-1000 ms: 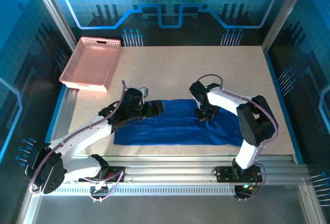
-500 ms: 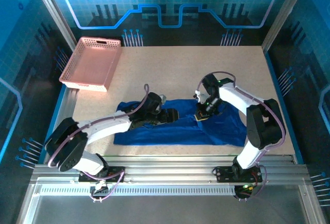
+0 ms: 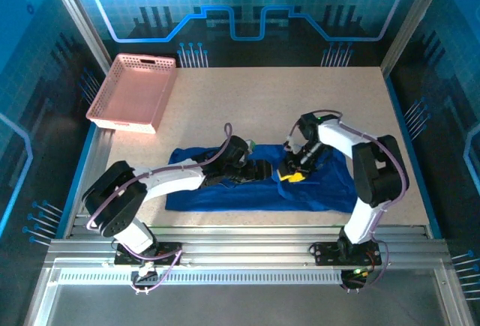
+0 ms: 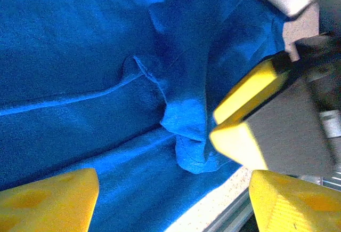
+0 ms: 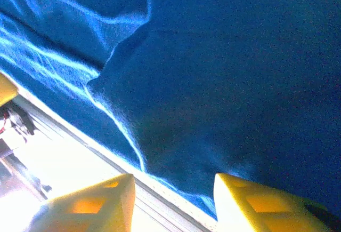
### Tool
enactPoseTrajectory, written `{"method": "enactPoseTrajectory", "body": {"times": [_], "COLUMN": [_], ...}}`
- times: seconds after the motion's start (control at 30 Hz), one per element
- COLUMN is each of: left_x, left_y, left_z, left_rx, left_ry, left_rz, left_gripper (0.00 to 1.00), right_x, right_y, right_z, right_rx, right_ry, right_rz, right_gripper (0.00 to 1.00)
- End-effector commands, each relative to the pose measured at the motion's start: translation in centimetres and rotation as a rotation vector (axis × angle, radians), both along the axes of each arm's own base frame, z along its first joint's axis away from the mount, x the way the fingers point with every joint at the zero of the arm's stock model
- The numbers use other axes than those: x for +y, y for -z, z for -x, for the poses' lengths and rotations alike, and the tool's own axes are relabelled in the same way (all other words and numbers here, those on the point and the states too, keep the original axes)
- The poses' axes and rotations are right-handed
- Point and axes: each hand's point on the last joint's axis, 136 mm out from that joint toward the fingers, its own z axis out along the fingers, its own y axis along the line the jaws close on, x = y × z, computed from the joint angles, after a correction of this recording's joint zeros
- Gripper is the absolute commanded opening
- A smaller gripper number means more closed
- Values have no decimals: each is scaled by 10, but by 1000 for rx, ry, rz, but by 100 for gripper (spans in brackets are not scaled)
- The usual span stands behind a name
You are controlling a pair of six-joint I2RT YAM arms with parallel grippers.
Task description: Fold and stack the t-shirts
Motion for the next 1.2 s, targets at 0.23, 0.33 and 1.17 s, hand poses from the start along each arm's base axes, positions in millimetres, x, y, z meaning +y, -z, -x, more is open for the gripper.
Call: {"method": "enactPoseTrajectory", "body": {"times": [0.23, 0.33, 1.17], "left_x": [-40, -49, -93], "left_y": [9, 13, 31], "left_z": [-10, -20, -10], "left_rx": [61, 76, 209], "left_ry": [56, 46, 104], "left_rz": [9, -2, 70], "left_gripper": [74, 73, 67], "right_x": [-117, -134, -147], "right_y": [-10, 3, 25], "right_z": [3, -2, -79], "right_rx": [-48, -41, -97], "right_ry": [503, 557, 626], "right_rz": [341, 356, 278], "right_gripper": [46, 46, 0]}}
